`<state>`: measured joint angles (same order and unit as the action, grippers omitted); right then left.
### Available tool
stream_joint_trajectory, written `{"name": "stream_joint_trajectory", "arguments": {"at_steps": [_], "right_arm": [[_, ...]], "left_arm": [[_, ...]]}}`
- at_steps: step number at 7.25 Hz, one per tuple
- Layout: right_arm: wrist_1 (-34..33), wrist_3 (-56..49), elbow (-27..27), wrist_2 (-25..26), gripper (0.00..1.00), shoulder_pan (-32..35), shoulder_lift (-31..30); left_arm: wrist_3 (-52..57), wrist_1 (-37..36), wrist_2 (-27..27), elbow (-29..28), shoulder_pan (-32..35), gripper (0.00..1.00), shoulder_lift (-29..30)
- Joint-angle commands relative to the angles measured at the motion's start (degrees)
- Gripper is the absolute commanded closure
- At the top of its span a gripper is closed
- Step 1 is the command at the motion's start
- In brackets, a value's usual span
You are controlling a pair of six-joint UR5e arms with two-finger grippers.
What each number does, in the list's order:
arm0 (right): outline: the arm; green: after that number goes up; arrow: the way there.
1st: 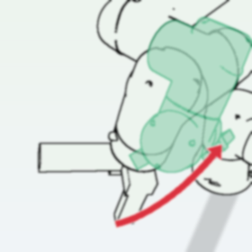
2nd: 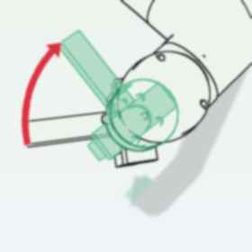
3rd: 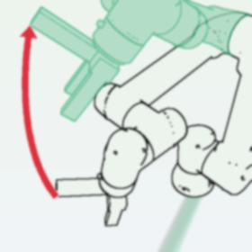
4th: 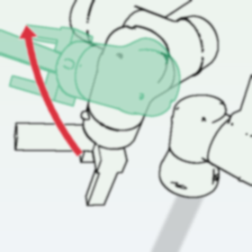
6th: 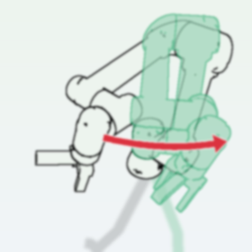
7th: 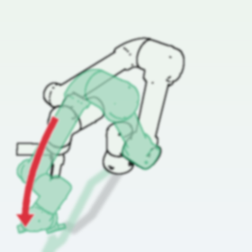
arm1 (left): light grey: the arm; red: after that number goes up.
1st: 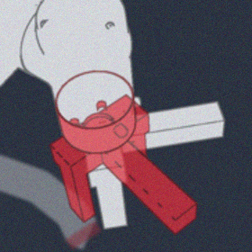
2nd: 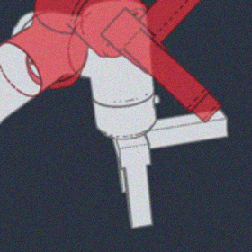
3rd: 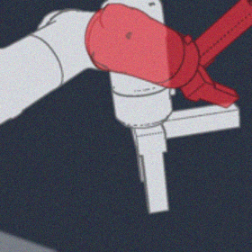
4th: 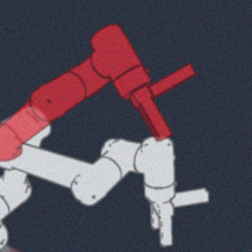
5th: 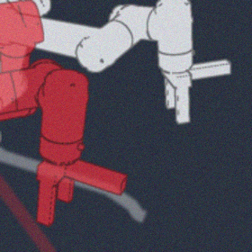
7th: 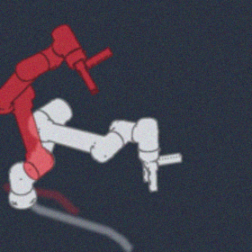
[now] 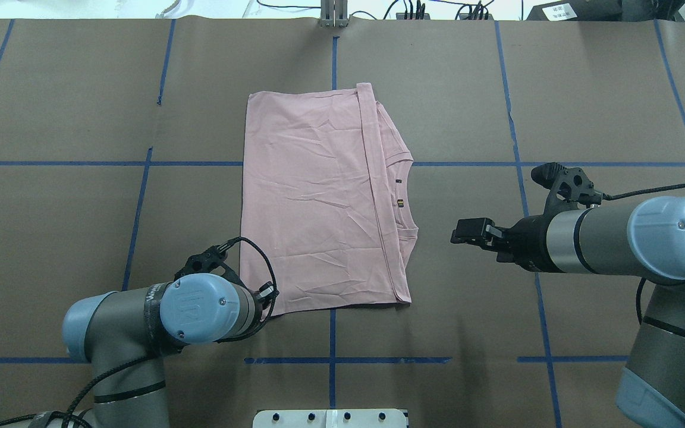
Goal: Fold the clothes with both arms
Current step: 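Move the right gripper to the shirt's near edge beside the left gripper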
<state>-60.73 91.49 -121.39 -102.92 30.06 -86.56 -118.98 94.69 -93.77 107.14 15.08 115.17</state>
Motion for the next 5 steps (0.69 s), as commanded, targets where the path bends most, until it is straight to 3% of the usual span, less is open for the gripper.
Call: {"name": "stream_joint_trajectory", "arguments": {"at_steps": [1, 3, 5], "right_arm": [[0.0, -0.1, 0.7, 0.0, 0.00, -0.2, 0.0], [-3.5, 0.4, 1.7, 2.1, 0.00, -2.8, 1.0], [-21.4, 7.1, 5.8, 6.0, 0.00, -7.6, 15.1]], "left_arm": [[0.7, 0.1, 0.0, 1.0, 0.0, 1.00, 0.1], [5.6, 0.1, 0.1, 1.1, -0.1, 1.00, 0.1], [5.9, 0.3, 0.2, 1.0, 0.0, 1.00, 0.4]]}}
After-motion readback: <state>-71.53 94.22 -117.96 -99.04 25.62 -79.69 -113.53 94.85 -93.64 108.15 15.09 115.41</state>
